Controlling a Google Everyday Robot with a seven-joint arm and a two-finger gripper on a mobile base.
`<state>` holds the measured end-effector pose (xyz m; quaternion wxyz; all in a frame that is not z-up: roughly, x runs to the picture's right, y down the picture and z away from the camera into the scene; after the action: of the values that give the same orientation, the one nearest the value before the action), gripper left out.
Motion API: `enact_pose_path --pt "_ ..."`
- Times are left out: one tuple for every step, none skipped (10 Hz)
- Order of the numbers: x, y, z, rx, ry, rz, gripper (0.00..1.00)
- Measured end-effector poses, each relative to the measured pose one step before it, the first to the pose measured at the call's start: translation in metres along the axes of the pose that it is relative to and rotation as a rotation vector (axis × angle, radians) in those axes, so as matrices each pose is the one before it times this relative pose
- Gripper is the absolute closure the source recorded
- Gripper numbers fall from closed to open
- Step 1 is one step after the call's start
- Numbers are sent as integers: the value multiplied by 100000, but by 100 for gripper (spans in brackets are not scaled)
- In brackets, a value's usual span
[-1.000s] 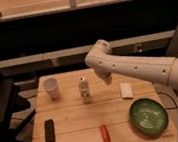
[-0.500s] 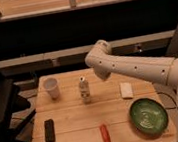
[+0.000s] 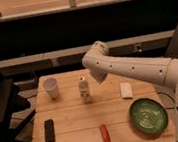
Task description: Knock the bottle over
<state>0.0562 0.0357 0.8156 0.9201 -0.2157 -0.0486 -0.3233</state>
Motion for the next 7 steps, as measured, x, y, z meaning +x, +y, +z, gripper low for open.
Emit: enact_pose_path --pt "-561 -326 -54 238 -485 -892 100" --pt "-967 -574 -92 434 -823 -1576 100" --pt "-686 -416 -44 341 -628 -1408 100" --pt "-633 -432 -19 328 -547 -1537 100" --pt "-673 -580 -99 544 -467 -1862 100" --pt "-724 -637 -94 622 -414 -1806 100" --pt "-495 -416 -34 405 -267 -1194 100"
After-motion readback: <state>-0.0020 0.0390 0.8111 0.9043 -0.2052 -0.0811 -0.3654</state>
